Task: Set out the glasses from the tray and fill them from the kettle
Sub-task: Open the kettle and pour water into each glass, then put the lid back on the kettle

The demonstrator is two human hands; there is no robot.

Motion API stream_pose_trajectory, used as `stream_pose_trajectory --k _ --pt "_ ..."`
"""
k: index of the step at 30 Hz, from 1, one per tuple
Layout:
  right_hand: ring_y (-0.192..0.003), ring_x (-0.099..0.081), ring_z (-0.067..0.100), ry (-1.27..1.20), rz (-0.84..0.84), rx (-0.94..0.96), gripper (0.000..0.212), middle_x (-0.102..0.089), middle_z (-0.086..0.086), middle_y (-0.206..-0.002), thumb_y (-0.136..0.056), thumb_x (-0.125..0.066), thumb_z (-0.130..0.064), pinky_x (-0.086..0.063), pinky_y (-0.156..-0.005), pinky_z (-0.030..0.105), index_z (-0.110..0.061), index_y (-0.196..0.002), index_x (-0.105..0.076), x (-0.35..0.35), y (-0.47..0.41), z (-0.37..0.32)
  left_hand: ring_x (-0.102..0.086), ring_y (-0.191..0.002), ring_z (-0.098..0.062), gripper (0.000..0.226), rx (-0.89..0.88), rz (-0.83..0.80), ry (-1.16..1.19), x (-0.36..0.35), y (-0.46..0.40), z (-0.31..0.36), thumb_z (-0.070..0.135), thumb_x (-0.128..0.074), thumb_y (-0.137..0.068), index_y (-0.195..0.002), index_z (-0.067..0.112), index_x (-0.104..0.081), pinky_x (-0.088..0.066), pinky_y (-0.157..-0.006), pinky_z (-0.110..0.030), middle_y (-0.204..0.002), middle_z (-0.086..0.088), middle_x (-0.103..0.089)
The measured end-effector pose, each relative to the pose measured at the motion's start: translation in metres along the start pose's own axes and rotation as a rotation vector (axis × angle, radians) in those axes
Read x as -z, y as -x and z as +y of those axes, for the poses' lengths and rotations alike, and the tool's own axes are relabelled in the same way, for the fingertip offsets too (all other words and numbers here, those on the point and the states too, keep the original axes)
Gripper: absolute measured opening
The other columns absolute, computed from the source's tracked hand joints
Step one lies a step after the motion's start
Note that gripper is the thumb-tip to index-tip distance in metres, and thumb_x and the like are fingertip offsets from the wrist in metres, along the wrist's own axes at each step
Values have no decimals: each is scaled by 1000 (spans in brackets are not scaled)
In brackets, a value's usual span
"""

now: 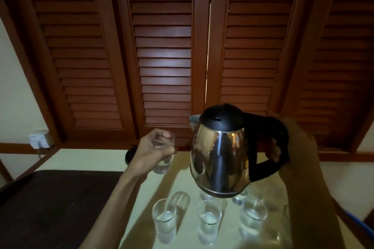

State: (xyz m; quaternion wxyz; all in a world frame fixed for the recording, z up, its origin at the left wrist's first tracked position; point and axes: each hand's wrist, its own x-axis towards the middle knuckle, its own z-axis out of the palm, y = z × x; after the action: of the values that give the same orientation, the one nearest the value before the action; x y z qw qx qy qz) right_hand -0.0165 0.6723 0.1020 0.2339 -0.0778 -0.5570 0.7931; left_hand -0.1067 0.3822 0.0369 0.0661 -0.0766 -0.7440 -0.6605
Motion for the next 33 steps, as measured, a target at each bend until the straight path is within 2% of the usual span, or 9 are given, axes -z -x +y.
stream_pose_trajectory --k 4,8,11,14,16,19,24,29,33 --pt "-33 -36 10 16 46 5 31 -42 -2 -46 -94 -60 -25 -31 -36 21 -13 -66 -55 -11 20 12 -66 -79 -9 37 -13 -33 -33 5 -8 -40 -9 -79 -71 -92 18 -67 -52 -73 -19 -82 4 -68" --pt "-32 -36 11 82 61 6 40 -41 -3 -43 -76 -76 -41 -32 -37 20 -14 -63 -50 -22 31 12 -66 -83 -13 36 9 -112 4 5 -10 -77 -11 -76 -67 -93 13 -66 -51 -76 -20 -81 4 -67" --pt "-32 -35 10 119 111 30 38 -41 -4 -41 -93 -60 -33 -32 -37 20 -15 -60 -52 -25 33 16 -67 -73 -5 39 53 -173 62 2 -10 -93 -18 -74 -63 -90 9 -64 -51 -66 -13 -78 7 -66" --pt "-34 -35 11 118 125 34 44 -41 -2 -43 -95 -57 -29 -32 -38 21 -20 -52 -57 -28 34 20 -67 -76 -9 40 72 -206 79 -3 -10 -110 -7 -74 -54 -88 11 -64 -52 -69 -23 -83 6 -68" --pt "-35 -35 12 142 134 25 41 -41 -1 -43 -96 -56 -27 -31 -39 22 -16 -57 -55 -29 33 24 -66 -80 -15 38 70 -225 66 -7 -11 -122 -7 -76 -53 -84 11 -64 -52 -72 -31 -86 3 -65" --pt "-37 -33 14 175 122 21 38 -39 0 -44 -95 -56 -26 -31 -40 24 -14 -60 -54 -30 29 32 -66 -79 -13 42 62 -266 13 -13 -12 -130 -13 -80 -57 -91 7 -64 -53 -71 -27 -89 -2 -66" --pt "-36 -35 12 161 103 -32 43 -41 -2 -44 -91 -60 -27 -31 -40 24 -23 -48 -59 -33 23 44 -67 -79 -11 46 62 -261 44 -20 -11 -137 -13 -81 -60 -100 1 -63 -53 -73 -24 -86 -3 -67" --pt "-36 -37 12 179 99 -90 33 -42 -2 -44 -93 -61 -30 -33 -44 26 -12 -66 -56 -30 13 55 -67 -84 -14 47 112 -233 102 -21 -8 -143 -5 -81 -55 -96 11 -64 -55 -75 -31 -85 2 -68" --pt "-34 -36 14 167 39 -119 38 -42 0 -43 -76 -66 -41 -34 -39 22 -22 -44 -58 -31 5 56 -68 -95 -15 57 99 -277 84 -19 -2 -140 -9 -87 -58 -108 5 -63 -56 -79 -22 -98 0 -69"
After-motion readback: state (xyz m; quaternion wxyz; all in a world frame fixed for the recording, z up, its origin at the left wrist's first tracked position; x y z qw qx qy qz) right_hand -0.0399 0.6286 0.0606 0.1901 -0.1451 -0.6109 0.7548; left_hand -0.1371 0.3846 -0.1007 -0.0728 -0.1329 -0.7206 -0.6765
